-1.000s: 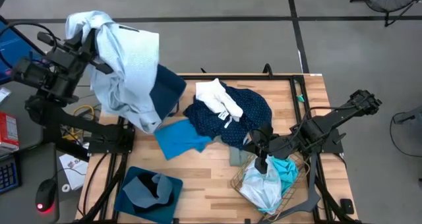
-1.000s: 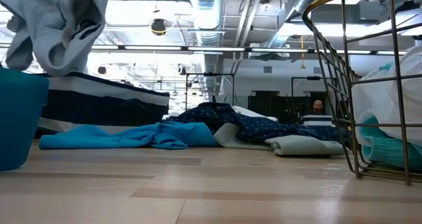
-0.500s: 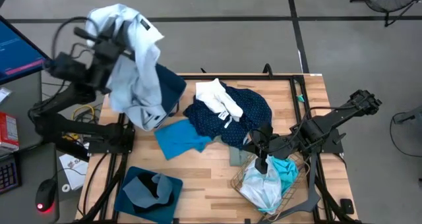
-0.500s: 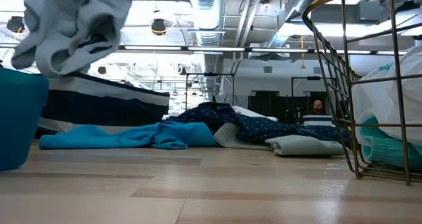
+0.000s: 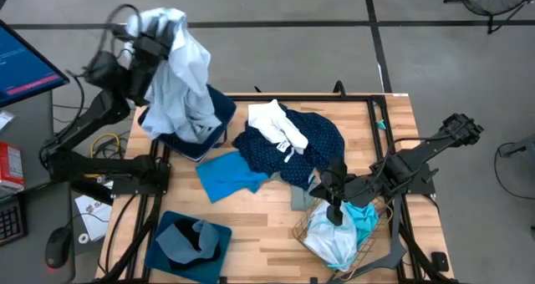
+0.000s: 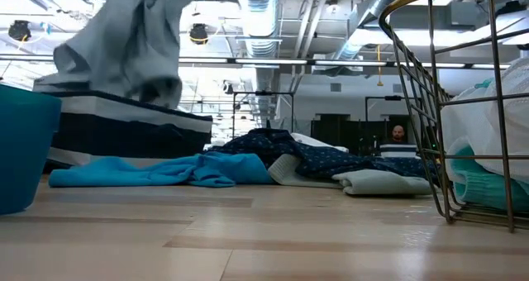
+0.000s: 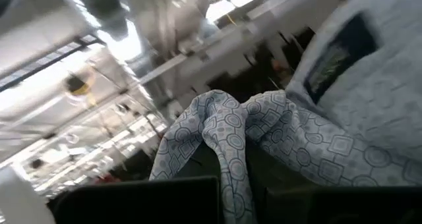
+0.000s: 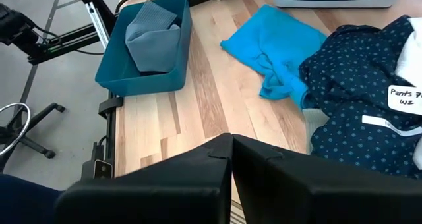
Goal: Pick & Place Cloths
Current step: Put the light blue shirt into the blue bin
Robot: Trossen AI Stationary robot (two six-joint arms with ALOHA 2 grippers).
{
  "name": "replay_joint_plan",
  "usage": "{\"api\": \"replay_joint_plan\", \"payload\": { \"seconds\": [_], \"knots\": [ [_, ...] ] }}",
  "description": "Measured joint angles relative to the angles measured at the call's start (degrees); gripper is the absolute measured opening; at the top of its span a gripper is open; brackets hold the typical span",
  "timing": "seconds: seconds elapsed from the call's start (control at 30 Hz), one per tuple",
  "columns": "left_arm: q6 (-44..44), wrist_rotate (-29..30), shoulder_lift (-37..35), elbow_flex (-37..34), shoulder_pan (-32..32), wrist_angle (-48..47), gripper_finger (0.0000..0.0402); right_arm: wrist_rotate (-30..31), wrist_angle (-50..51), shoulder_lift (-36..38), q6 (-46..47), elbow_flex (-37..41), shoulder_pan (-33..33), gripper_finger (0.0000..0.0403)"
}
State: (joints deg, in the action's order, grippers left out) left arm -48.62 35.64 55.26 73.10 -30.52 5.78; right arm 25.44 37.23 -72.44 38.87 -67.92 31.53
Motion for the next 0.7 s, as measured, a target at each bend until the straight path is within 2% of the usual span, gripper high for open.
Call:
{"api": "replay_joint_plan", "payload": {
  "seconds": [0.1, 0.37, 0.57, 0.7],
  "knots": [
    [2.12, -0.10, -0.06, -2.50, 0.11, -3.02, 0.0003, 0.02, 0.00, 0.00, 0.14, 0.00, 0.00, 0.0006],
    [16.20, 1.10, -3.30, -14.04, 4.42, -4.74, 0.0003, 0.04, 0.04, 0.00, -0.09, 0.00, 0.00, 0.0005],
    [25.11, 14.44, -7.80, -22.70, 9.87, -4.86, 0.0003, 0.10, 0.20, 0.00, -0.29, 0.00, 0.00, 0.0005],
    [31.79, 20.32, -11.72, -27.94, 14.72, -8.26, 0.0003, 0.12, 0.32, 0.00, -0.36, 0.00, 0.00, 0.0006]
  ]
}}
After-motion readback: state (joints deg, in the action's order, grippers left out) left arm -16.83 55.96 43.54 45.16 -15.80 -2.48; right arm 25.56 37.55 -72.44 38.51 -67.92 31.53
